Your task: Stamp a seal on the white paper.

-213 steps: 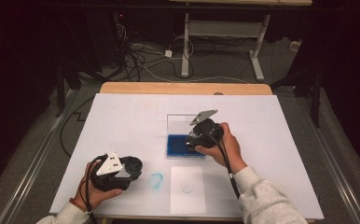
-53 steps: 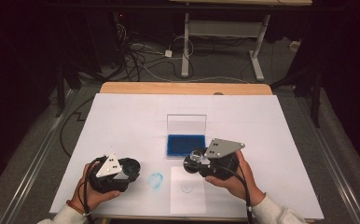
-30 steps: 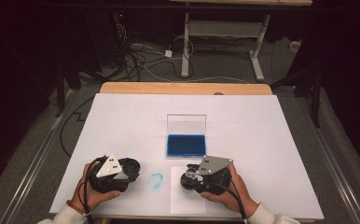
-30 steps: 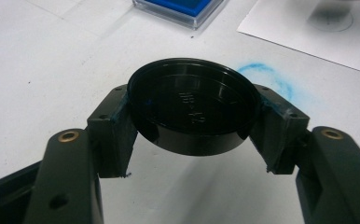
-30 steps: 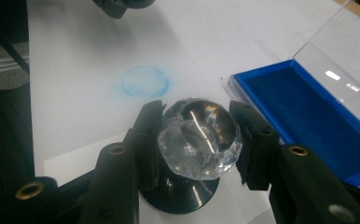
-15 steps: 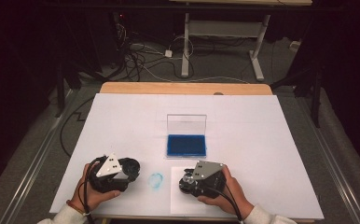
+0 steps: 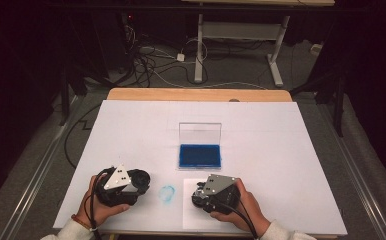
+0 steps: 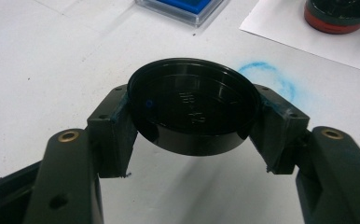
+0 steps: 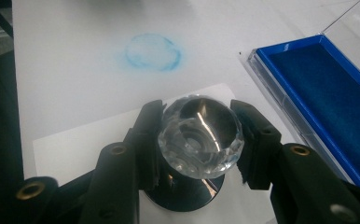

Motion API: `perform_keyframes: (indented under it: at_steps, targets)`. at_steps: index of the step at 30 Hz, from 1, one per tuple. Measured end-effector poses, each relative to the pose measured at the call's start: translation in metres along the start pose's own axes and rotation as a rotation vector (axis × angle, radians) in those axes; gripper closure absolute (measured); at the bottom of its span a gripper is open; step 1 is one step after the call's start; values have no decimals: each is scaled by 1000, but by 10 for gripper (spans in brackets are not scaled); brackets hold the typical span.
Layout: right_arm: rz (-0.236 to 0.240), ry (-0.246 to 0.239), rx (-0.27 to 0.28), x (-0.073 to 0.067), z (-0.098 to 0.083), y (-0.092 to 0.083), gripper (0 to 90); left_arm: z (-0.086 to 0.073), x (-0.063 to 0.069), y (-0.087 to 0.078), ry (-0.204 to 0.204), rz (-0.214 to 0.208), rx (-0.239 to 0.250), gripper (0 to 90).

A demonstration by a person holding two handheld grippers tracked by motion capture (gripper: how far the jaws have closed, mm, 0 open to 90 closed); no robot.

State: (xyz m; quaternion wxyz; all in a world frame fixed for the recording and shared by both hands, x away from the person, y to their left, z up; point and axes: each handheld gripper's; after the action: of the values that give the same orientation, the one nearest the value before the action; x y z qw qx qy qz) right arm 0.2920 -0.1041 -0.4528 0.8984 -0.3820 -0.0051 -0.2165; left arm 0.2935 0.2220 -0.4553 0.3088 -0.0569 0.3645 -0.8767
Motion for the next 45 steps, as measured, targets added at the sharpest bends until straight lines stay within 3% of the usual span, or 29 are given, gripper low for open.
perform_keyframes:
  at_steps: [4, 6, 19, 45]
  targets:
    - [9, -2, -5, 1, 2, 1, 572, 0, 0, 1, 0, 4, -2, 364]
    - [-13, -21, -21, -2, 3, 1, 572, 0, 0, 1, 0, 6, -3, 365]
    - [-38, -48, -33, -5, 4, 1, 573, 1, 1, 0, -2, 5, -3, 365]
    - [-31, -59, -21, -4, 1, 0, 573, 0, 0, -2, 2, 3, 0, 365]
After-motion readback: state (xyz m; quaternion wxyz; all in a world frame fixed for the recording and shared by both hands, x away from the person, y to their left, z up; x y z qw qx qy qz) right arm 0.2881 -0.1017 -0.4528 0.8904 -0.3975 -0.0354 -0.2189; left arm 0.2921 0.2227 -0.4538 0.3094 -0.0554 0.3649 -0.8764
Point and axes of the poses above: each handheld gripper's, and its own axes: y roughly forward along the jaws, z roughly out of its top, x roughly to its right
